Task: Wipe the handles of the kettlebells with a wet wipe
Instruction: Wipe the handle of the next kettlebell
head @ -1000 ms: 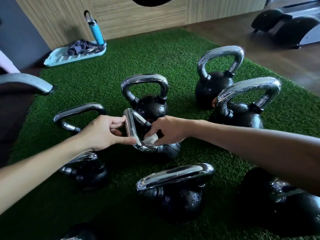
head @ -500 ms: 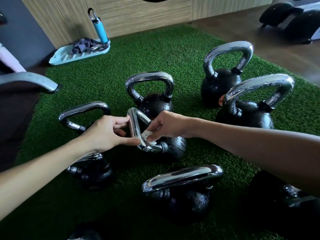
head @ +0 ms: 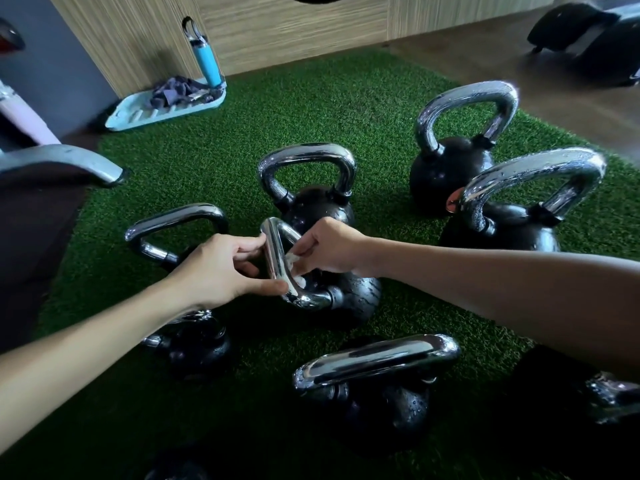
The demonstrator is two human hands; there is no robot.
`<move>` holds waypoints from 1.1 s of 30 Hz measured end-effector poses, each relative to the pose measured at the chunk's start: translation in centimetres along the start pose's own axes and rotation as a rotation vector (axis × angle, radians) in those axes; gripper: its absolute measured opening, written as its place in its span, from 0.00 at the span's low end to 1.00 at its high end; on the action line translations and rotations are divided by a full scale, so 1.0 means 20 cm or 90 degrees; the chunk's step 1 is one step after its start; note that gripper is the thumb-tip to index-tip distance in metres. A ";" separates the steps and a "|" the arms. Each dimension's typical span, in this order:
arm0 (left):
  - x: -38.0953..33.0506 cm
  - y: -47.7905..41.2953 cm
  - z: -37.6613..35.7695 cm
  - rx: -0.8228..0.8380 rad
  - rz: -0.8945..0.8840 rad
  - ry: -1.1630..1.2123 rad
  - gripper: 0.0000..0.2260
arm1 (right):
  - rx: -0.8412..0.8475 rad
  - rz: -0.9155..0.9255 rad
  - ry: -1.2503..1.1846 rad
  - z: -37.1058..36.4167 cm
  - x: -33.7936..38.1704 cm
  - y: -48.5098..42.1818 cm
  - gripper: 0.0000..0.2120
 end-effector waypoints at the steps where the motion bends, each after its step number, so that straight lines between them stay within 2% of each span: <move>1: 0.00 0.00 0.00 -0.001 -0.003 -0.002 0.53 | -0.055 -0.006 -0.016 0.01 0.01 -0.02 0.12; 3: 0.00 -0.01 0.00 -0.003 -0.005 -0.007 0.52 | -0.152 -0.016 -0.033 0.03 0.01 -0.08 0.13; 6: -0.01 -0.01 0.00 -0.002 -0.005 -0.014 0.53 | -0.226 -0.022 -0.018 0.02 0.01 -0.15 0.10; 12: 0.00 0.00 0.01 -0.002 -0.002 -0.019 0.53 | -0.205 0.028 0.009 0.02 0.01 -0.15 0.09; 17: -0.01 0.01 0.00 -0.009 -0.009 -0.002 0.44 | -0.287 0.082 0.046 0.07 0.07 -0.19 0.07; 21: -0.01 0.00 0.00 -0.003 -0.007 -0.001 0.53 | -0.320 0.093 0.083 0.03 0.05 -0.20 0.04; 26: -0.01 0.00 0.00 0.003 0.006 -0.004 0.56 | -0.324 0.097 0.148 0.01 0.00 -0.21 0.07; 29: -0.01 0.01 0.01 0.005 0.008 -0.011 0.55 | -0.323 0.127 0.148 0.02 0.02 -0.22 0.05; 33: -0.02 0.01 0.00 -0.003 0.023 -0.013 0.54 | -0.311 0.161 0.141 0.04 0.03 -0.23 0.08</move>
Point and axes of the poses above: each hand's wrist, its own y-axis away from the middle knuckle, its own z-axis out of the back of the hand, x = y × z, the point moved 5 cm from there along -y, towards the middle knuckle, and after that the axes turned 6 degrees about -x, right-handed, at the moved point
